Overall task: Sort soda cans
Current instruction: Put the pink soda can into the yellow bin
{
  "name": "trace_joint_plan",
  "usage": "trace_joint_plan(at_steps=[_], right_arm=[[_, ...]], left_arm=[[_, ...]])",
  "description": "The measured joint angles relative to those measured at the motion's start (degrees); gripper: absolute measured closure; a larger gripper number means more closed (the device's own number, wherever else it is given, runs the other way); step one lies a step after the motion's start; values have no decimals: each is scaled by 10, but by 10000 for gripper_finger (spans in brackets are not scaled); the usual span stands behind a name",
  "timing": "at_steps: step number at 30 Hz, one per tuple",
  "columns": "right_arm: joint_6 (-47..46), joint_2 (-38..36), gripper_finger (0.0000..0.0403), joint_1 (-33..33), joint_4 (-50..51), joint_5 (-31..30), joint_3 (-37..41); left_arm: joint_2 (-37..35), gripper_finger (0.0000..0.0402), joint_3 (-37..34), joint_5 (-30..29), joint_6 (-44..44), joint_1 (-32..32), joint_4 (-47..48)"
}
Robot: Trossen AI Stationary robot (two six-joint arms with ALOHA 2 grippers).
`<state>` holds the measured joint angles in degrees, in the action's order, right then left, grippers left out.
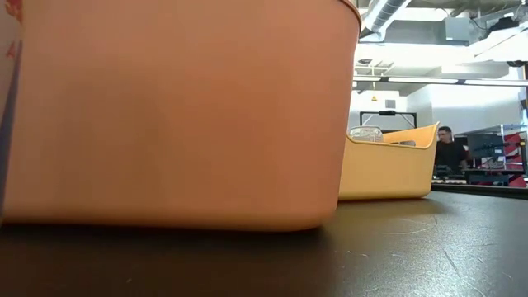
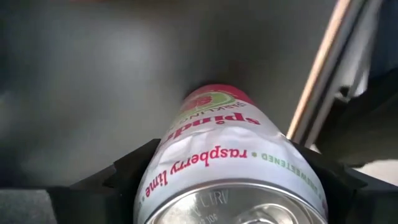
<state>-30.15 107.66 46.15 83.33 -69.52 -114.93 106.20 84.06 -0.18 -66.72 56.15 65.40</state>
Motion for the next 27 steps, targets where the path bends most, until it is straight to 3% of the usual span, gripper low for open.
trace_joint_plan(at_steps=[3,9,12,14,17,20,23,27], right_arm=[[0,0,35,0,0,0,0],[1,0,35,0,5,0,0],[2,0,35,2,11,0,0],[2,0,35,6,16,-3,0],[2,0,35,15,17,-15,0],[0,0,35,24,16,-21,0],[-11,0,35,34,18,-21,0],[-28,0,35,53,23,-22,0]], left_arm=[[-18,113,21,3,-6,-9,56],[-45,113,132,-6,21,-25,196],[-57,113,215,-47,67,-41,237],[-63,113,258,-103,116,-64,248],[-72,113,312,-221,196,-117,236],[-74,113,341,-267,303,-197,236],[-71,113,341,-268,414,-283,192],[-66,113,327,-218,558,-393,116]])
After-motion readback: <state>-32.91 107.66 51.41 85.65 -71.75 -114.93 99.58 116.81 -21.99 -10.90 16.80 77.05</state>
